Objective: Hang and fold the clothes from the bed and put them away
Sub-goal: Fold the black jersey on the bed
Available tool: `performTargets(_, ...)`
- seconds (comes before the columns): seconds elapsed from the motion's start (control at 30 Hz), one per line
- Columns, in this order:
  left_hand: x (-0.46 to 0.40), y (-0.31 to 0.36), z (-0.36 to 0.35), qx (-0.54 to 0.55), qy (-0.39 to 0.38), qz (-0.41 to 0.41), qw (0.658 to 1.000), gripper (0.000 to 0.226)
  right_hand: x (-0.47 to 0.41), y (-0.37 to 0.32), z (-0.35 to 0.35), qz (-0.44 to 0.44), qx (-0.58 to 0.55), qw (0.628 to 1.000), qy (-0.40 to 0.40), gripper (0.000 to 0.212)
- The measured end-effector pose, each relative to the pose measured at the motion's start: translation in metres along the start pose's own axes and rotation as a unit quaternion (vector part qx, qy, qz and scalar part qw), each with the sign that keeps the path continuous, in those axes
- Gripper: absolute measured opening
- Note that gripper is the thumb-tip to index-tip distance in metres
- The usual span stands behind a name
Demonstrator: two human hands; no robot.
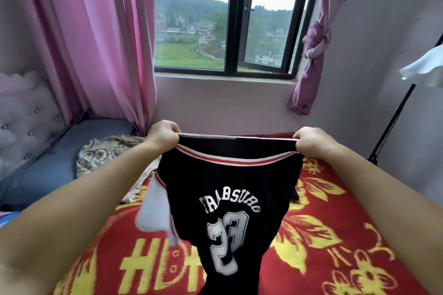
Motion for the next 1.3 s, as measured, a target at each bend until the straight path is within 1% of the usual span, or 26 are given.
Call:
performTargets(0.07,0.0,-0.005,0.0,0.09,-0.022,0.013,0.996,0.032,-0.005,0.001,0.001,0.029,-0.075,0.997,-0.009,0.026)
performTargets(0.13,0.002,-0.006,0.003,0.163,-0.048,-0.006,0.985,0.029,-0.005,-0.003,0.007,0.055,-0.171,0.984,-0.022,0.022)
performTargets(0.2,0.003,-0.008,0.014,0.2,-0.053,-0.038,0.978,0.022,-0.002,-0.004,0.016,0.076,-0.263,0.961,-0.036,0.025)
performTargets(0.27,0.0,-0.009,0.028,0.213,-0.034,-0.066,0.974,0.024,0.002,-0.005,0.028,0.103,-0.335,0.935,-0.048,0.023)
performTargets(0.33,-0.003,-0.009,0.039,0.238,-0.054,-0.061,0.968,0.025,0.011,-0.006,0.039,0.119,-0.386,0.909,-0.102,0.019)
performTargets(0.4,-0.003,-0.009,0.043,0.255,-0.163,-0.029,0.953,0.024,0.021,-0.008,0.044,0.147,-0.378,0.888,-0.218,0.056)
performTargets(0.43,0.0,-0.01,0.045,0.248,-0.231,-0.013,0.941,0.034,0.023,-0.006,0.046,0.162,-0.373,0.871,-0.277,0.073)
performTargets(0.47,0.002,-0.014,0.046,0.237,-0.289,-0.005,0.927,0.052,0.026,-0.003,0.048,0.179,-0.369,0.853,-0.323,0.082)
performTargets(0.5,0.002,-0.02,0.049,0.234,-0.334,-0.003,0.913,0.071,0.03,-0.002,0.051,0.2,-0.362,0.837,-0.358,0.079)
performTargets(0.53,0.0,-0.026,0.051,0.236,-0.365,-0.004,0.901,0.083,0.032,-0.001,0.053,0.214,-0.357,0.828,-0.376,0.063)
performTargets(0.57,-0.002,-0.031,0.055,0.233,-0.385,-0.006,0.893,0.089,0.031,0.0,0.053,0.21,-0.36,0.828,-0.375,0.041)
performTargets(0.6,-0.004,-0.033,0.056,0.224,-0.401,-0.01,0.888,0.085,0.029,0.001,0.052,0.188,-0.377,0.832,-0.361,0.024)
performTargets(0.63,-0.004,-0.035,0.055,0.211,-0.415,-0.012,0.885,0.078,0.025,0.0,0.048,0.162,-0.389,0.845,-0.329,0.017)
performTargets(0.67,-0.002,-0.035,0.051,0.196,-0.419,-0.01,0.887,0.064,0.019,0.0,0.04,0.143,-0.365,0.878,-0.276,0.021)
performTargets(0.7,0.001,-0.034,0.045,0.188,-0.403,-0.001,0.896,0.047,0.012,-0.002,0.032,0.132,-0.294,0.924,-0.204,0.029)
performTargets(0.73,0.003,-0.032,0.037,0.183,-0.365,0.01,0.913,0.034,0.004,-0.005,0.024,0.126,-0.208,0.962,-0.127,0.037)
performTargets(0.77,0.005,-0.029,0.03,0.18,-0.314,0.02,0.932,0.029,-0.002,-0.011,0.014,0.12,-0.136,0.981,-0.063,0.042)
performTargets(0.8,0.006,-0.026,0.022,0.183,-0.255,0.032,0.949,0.028,-0.007,-0.017,0.004,0.102,-0.103,0.989,-0.019,0.045)
performTargets(0.83,0.008,-0.021,0.014,0.197,-0.206,0.05,0.957,0.029,-0.01,-0.024,-0.004,0.08,-0.108,0.991,0.008,0.046)
performTargets(0.9,0.013,-0.003,-0.004,0.235,-0.16,0.087,0.955,0.028,-0.009,-0.042,-0.014,0.047,-0.158,0.986,0.037,0.048)
performTargets(0.97,0.023,0.023,-0.023,0.257,-0.162,0.112,0.946,0.03,0.0,-0.07,-0.021,0.063,-0.206,0.975,0.057,0.048)
performTargets(1.03,0.034,0.046,-0.042,0.312,-0.177,0.133,0.924,0.03,0.019,-0.106,-0.027,0.125,-0.25,0.957,0.071,0.045)
performTargets(1.13,0.045,0.064,-0.061,0.46,-0.2,0.178,0.847,0.021,0.043,-0.144,-0.045,0.196,-0.318,0.927,0.018,0.04)
performTargets(1.23,0.042,0.058,-0.063,0.537,-0.209,0.197,0.793,0.026,0.05,-0.143,-0.053,0.204,-0.291,0.931,-0.084,0.042)
performTargets(1.27,0.042,0.056,-0.061,0.548,-0.223,0.199,0.782,0.025,0.05,-0.14,-0.054,0.221,-0.252,0.936,-0.112,0.046)
performTargets(1.3,0.043,0.054,-0.06,0.545,-0.236,0.197,0.78,0.023,0.052,-0.137,-0.054,0.239,-0.202,0.941,-0.127,0.052)
Point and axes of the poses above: each hand's wrist, its own x-axis away from the middle knuckle, its own z-axis out of the back of the hand, y = z × x, the point moved 4 cm from there along -x, towards the middle knuckle, and after that the axes turned 4 degrees about -z, right-handed, at the moved point
